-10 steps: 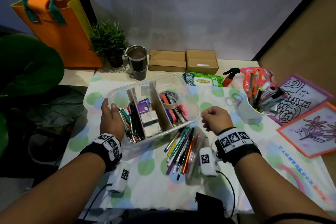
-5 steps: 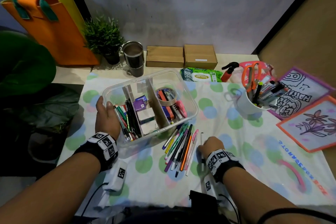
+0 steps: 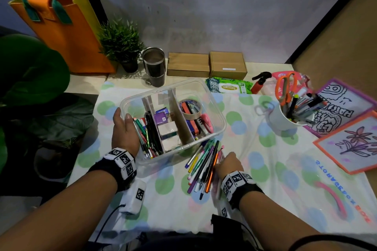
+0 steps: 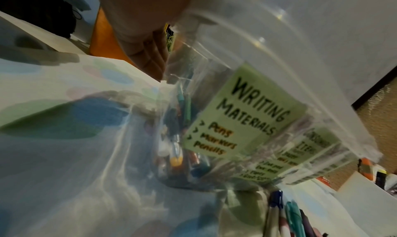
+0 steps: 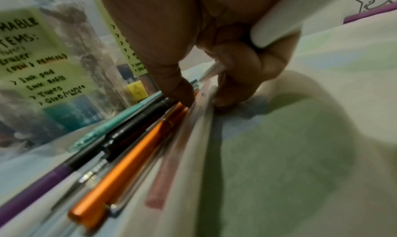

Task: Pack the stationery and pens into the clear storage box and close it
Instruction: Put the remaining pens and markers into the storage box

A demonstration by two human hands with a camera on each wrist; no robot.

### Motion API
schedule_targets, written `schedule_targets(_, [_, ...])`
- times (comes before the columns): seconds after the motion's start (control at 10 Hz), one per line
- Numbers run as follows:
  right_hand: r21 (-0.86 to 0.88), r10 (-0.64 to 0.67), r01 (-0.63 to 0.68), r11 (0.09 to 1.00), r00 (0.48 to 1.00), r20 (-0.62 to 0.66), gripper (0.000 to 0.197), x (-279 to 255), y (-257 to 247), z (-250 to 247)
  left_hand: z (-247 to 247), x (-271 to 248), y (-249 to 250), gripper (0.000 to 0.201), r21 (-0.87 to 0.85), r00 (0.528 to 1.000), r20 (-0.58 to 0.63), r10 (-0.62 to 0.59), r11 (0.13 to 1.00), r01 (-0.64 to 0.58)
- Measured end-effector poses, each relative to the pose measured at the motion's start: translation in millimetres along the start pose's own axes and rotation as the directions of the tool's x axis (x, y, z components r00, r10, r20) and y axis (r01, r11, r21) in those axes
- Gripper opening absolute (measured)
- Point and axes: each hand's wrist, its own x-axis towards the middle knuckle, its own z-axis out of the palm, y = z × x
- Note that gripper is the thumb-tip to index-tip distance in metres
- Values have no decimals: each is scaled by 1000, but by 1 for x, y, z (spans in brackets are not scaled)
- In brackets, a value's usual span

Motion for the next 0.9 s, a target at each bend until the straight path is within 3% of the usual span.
schedule_targets(0.1, [-85,-17,14,996,999,-28,23,-2,2,-2,0,0,0,49,1,1000,0,2,1000,-2])
schedule_targets(0.2, [-144,-23,19,989,999,-29,35,-4,8,-4,0,-1,1,49,-4,1000,3,-6,1000,6])
schedule_targets(0.4, [147,5,3,989,998,-57,43,3,4,-2,0,-1,2,49,-6,1000,5,-7,1000,7])
schedule_targets(0.5, [190,7,-6,982,1000,-8,40,2,-3,4,0,-1,2,49,-1,1000,5,-10,1000,11])
schedule_targets(0.6, [103,-10,10,995,1000,-2,26,1,-5,6,1,-1,2,49,-1,1000,2,-9,1000,9])
schedule_targets(0.9, [-52,-67,65,997,996,-50,20,4,5,2,-1,-2,4,49,9,1000,3,0,1000,0])
